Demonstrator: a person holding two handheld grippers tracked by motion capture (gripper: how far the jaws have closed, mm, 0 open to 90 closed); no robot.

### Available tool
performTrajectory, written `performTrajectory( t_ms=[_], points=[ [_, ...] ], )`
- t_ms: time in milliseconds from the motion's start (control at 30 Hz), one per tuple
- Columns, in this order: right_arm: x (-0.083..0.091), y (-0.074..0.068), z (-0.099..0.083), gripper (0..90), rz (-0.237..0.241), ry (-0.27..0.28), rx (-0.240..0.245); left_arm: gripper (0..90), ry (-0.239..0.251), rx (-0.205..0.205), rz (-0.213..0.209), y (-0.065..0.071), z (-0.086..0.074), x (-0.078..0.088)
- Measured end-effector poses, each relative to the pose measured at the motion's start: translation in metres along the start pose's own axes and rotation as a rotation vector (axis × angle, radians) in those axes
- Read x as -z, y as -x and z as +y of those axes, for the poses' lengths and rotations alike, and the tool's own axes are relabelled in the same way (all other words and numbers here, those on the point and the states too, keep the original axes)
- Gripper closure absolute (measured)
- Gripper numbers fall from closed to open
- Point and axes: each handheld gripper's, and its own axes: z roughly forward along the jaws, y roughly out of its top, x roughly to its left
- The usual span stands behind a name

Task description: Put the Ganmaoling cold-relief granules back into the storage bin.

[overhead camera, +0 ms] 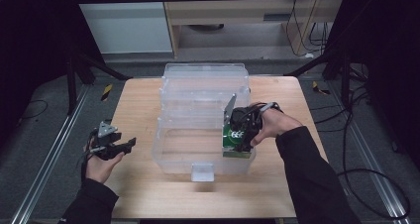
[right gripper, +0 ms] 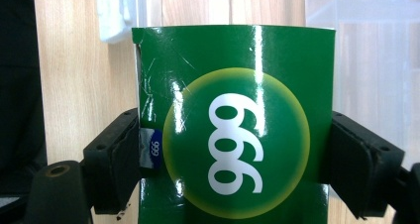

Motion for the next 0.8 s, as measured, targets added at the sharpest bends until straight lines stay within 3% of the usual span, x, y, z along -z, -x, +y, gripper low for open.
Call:
performTrajectory(
  t_ms=[267,800],
  points=[
    [-0.011,0.002,0.001,18.3,0.003,-0.046,0.026,36.2,-0.002,-0.001,0.0,0.0,0.0,0.0],
    [-0.025,0.005,-0.002,18.1,0.026,-0.078,0.049,36.1,-0.006,-0.008,-0.003,0.001,-0.001,-0.001]
  ],
)
